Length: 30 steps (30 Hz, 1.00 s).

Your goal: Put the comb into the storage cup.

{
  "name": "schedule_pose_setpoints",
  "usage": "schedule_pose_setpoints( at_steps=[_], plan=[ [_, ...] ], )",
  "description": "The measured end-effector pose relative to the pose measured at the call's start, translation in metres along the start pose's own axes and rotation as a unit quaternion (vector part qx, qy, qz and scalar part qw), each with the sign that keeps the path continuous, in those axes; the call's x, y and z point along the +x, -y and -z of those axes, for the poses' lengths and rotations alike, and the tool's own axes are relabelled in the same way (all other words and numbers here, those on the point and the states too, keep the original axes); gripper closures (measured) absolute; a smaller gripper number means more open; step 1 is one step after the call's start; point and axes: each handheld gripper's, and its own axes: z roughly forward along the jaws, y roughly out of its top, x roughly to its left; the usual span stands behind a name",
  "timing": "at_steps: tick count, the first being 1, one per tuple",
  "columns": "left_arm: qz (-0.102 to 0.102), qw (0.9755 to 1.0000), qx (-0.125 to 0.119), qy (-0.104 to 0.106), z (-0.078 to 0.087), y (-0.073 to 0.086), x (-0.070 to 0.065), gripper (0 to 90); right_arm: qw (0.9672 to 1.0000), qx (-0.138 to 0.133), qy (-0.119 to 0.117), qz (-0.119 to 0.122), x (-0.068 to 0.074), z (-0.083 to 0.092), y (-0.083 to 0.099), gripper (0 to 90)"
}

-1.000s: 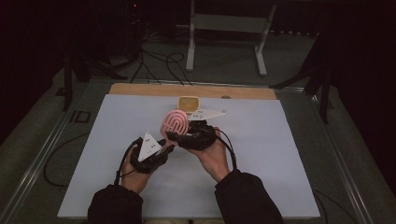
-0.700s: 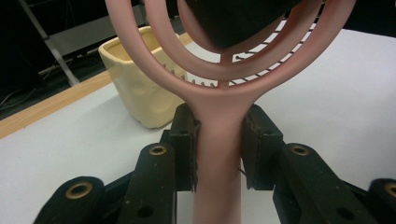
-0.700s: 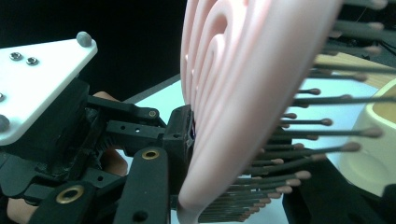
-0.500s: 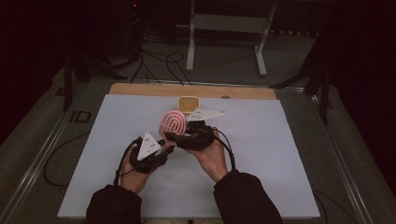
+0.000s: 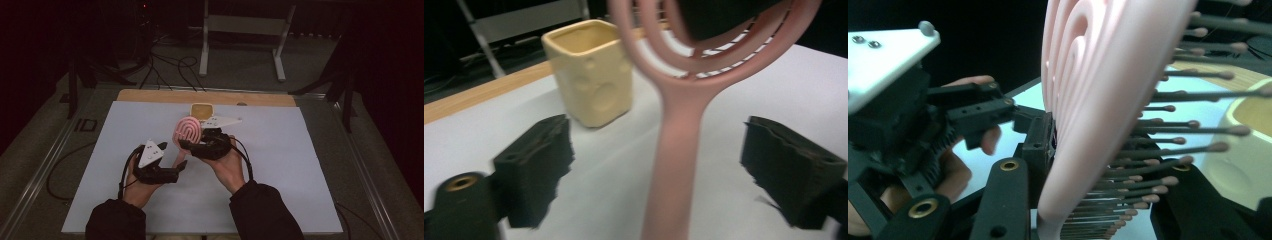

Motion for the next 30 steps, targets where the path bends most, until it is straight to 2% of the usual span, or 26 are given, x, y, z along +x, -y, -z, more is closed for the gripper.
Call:
schedule_pose_setpoints(
  at_steps=[5, 12, 14, 18, 22, 25, 28, 30],
  plan=[
    [0.008, 1.0000, -0.003, 0.003, 0.014, 0.012, 0.012, 0.3, 1.0000, 0.001, 0.001, -0.006, -0.003, 0.000, 0.000, 63.8],
    [0.032, 0.9991, -0.024, -0.017, 0.038, 0.032, 0.028, 0.0, 1.0000, 0.005, 0.001, -0.005, -0.004, -0.003, -0.001, 63.8],
    [0.036, 0.9989, -0.023, -0.018, 0.042, 0.040, 0.030, 0.0, 1.0000, 0.005, 0.002, -0.005, -0.004, -0.003, -0.001, 63.8],
    [0.043, 0.9985, -0.018, -0.029, 0.049, 0.056, 0.032, 0.0, 1.0000, 0.004, 0.003, -0.003, -0.004, -0.002, -0.003, 63.8],
    [0.059, 0.9967, -0.032, -0.045, 0.057, 0.071, 0.036, 0.0, 1.0000, 0.004, 0.004, -0.003, -0.004, -0.001, -0.005, 63.8],
    [0.066, 0.9953, -0.038, -0.059, 0.061, 0.078, 0.040, 0.0, 1.0000, 0.002, 0.005, -0.002, -0.005, -0.001, -0.005, 63.8],
    [0.074, 0.9945, -0.039, -0.063, 0.064, 0.082, 0.042, 0.0, 1.0000, 0.003, 0.006, -0.005, -0.006, -0.001, -0.005, 63.8],
    [0.071, 0.9945, -0.041, -0.065, 0.065, 0.085, 0.043, 0.0, 1.0000, 0.004, 0.006, -0.006, -0.008, -0.002, -0.005, 63.8]
  ],
)
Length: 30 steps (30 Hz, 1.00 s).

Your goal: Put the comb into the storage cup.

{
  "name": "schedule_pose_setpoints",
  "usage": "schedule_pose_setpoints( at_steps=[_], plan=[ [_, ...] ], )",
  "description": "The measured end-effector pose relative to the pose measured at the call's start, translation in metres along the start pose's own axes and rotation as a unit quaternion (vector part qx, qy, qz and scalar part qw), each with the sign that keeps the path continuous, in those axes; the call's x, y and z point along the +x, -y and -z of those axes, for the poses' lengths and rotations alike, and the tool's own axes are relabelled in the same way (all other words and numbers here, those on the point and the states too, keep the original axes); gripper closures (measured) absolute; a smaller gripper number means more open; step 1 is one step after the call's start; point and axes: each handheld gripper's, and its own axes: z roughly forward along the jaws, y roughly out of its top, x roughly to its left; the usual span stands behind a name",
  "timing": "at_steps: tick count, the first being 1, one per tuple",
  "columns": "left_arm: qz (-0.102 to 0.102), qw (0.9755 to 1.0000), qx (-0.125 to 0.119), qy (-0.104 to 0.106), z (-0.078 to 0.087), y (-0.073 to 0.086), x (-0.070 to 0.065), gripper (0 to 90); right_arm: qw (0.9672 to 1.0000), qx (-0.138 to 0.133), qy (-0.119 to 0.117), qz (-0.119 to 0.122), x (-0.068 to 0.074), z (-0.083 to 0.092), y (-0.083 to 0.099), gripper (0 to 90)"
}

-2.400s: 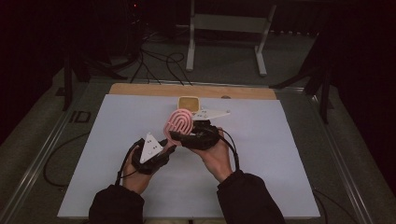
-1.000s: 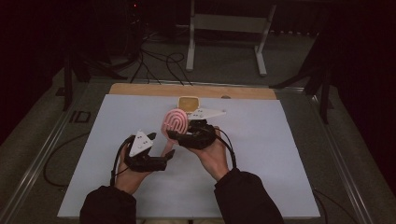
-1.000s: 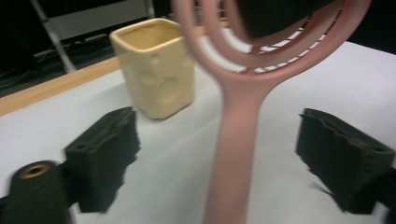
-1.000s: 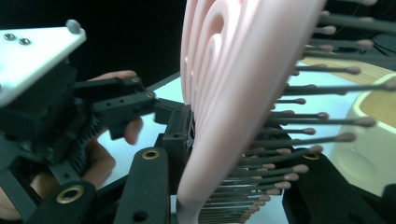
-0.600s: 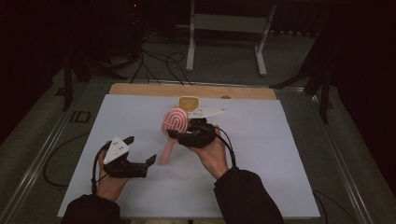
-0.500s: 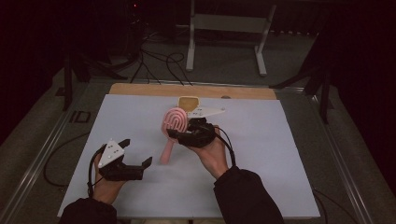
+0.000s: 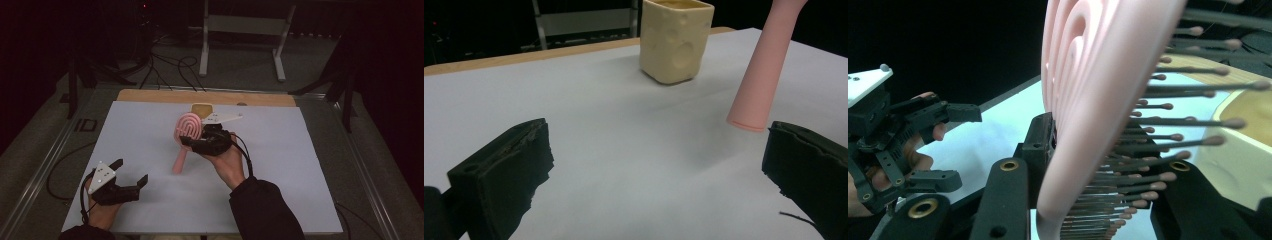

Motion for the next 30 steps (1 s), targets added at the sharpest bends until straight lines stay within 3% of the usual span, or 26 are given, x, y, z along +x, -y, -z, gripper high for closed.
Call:
schedule_pose_setpoints(
  at_steps=[9, 18, 26, 30],
  plan=[
    [-0.005, 0.9999, 0.012, -0.007, -0.001, 0.006, -0.003, 0.0, 1.0000, 0.001, 0.002, -0.001, 0.001, 0.002, -0.002, 63.8],
    [0.010, 0.9996, 0.013, -0.025, 0.006, 0.015, 0.002, 0.0, 1.0000, 0.002, 0.002, -0.001, 0.001, 0.004, -0.005, 63.7],
    [-0.008, 0.9986, 0.019, -0.049, 0.006, 0.018, 0.001, 0.0, 1.0000, 0.001, 0.003, -0.006, -0.001, 0.006, -0.010, 63.7],
    [-0.004, 0.9984, 0.019, -0.052, 0.005, 0.019, 0.002, 0.0, 1.0000, 0.000, 0.002, -0.008, -0.002, 0.004, -0.015, 63.7]
  ],
)
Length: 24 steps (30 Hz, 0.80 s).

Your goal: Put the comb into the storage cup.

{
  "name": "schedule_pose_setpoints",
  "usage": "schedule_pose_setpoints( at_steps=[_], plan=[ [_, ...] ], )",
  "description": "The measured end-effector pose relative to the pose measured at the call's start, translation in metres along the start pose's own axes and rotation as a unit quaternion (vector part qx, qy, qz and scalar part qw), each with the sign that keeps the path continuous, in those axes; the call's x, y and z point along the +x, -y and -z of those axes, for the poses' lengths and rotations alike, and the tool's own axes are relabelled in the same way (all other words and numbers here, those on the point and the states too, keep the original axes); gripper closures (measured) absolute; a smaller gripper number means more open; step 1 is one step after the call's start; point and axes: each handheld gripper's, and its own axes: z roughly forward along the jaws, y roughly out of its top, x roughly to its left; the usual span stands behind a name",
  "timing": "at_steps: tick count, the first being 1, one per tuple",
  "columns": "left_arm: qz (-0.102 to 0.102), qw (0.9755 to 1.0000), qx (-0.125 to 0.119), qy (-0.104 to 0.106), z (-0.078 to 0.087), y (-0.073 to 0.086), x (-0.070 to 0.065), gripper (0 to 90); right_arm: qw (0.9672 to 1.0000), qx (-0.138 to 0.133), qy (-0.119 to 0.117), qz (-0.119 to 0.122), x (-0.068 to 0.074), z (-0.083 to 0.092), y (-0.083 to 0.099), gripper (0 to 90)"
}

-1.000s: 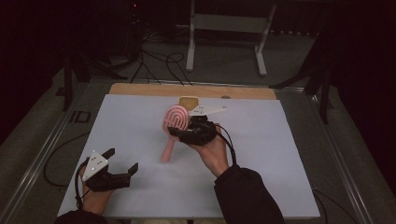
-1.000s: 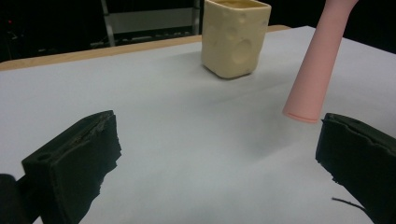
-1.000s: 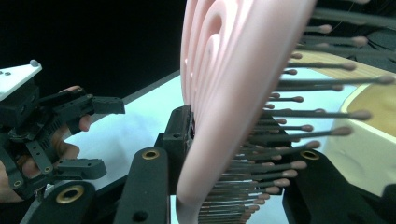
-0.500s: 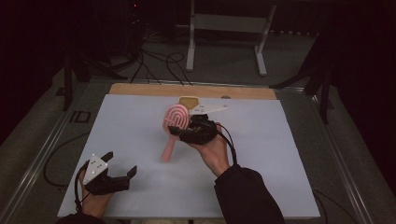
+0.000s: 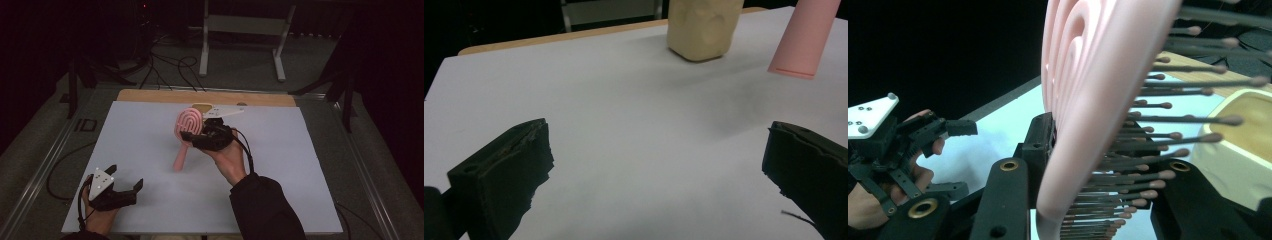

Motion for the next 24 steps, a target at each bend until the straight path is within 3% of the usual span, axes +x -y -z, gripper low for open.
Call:
schedule_pose_setpoints(
  at_steps=[24],
  plan=[
    [0.016, 0.9999, -0.005, -0.005, -0.004, 0.001, 0.001, 0.0, 0.9999, -0.001, 0.006, 0.011, -0.006, 0.000, -0.024, 63.7]
  ],
)
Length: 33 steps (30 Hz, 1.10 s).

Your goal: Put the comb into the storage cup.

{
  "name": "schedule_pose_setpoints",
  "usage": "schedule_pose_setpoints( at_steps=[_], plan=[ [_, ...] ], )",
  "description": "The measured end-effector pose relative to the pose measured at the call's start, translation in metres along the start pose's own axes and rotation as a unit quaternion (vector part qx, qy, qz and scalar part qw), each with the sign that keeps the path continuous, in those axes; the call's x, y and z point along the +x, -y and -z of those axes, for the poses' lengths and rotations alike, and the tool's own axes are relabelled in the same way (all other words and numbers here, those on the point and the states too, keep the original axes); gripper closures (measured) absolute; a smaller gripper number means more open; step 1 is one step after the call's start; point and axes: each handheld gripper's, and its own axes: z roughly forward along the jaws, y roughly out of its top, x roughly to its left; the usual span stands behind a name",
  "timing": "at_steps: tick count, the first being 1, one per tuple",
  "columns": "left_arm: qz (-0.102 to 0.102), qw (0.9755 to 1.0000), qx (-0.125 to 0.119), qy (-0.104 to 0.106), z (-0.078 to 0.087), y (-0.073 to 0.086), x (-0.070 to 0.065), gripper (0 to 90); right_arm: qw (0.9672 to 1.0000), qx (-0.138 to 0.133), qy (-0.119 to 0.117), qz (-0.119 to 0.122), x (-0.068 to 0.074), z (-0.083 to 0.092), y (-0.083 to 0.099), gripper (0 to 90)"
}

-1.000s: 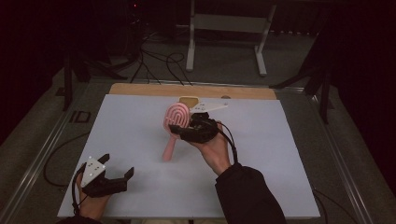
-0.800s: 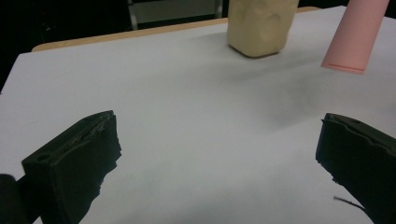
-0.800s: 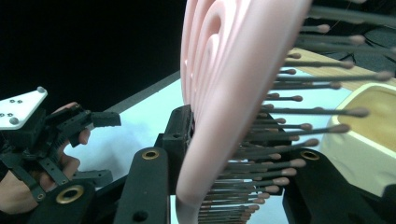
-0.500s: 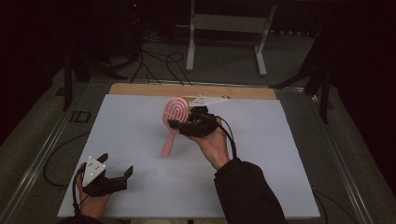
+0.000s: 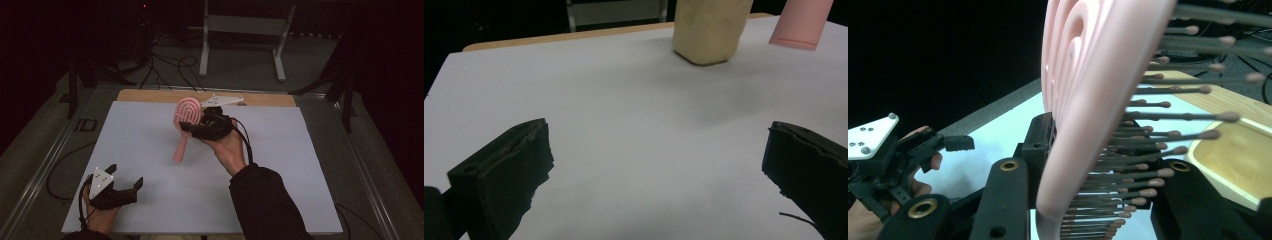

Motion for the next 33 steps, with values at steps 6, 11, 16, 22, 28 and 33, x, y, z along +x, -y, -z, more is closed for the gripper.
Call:
schedule_pose_setpoints(
  at_steps=[6, 11, 16, 22, 28, 33],
  plan=[
    [-0.001, 1.0000, 0.000, 0.000, 0.000, 0.000, 0.000, 0.0, 1.0000, -0.003, -0.001, -0.003, -0.002, 0.001, -0.007, 63.6],
    [-0.002, 1.0000, 0.000, 0.001, 0.000, 0.000, -0.001, 0.0, 1.0000, -0.005, 0.000, -0.002, -0.004, 0.000, -0.011, 63.6],
    [-0.002, 1.0000, 0.000, 0.000, 0.000, 0.000, -0.001, 0.0, 1.0000, -0.004, 0.002, -0.006, -0.005, -0.001, -0.015, 63.6],
    [-0.002, 1.0000, -0.001, 0.000, 0.000, 0.000, -0.001, 0.0, 1.0000, -0.006, 0.004, 0.000, -0.008, 0.000, -0.020, 63.6],
    [-0.002, 1.0000, -0.003, 0.000, 0.000, 0.000, -0.001, 0.0, 0.9999, -0.004, 0.007, -0.008, -0.013, 0.002, -0.025, 63.6],
    [-0.002, 1.0000, -0.003, -0.001, 0.000, 0.000, -0.001, 0.0, 0.9999, -0.006, 0.010, -0.010, -0.017, 0.003, -0.029, 63.6]
  ],
)
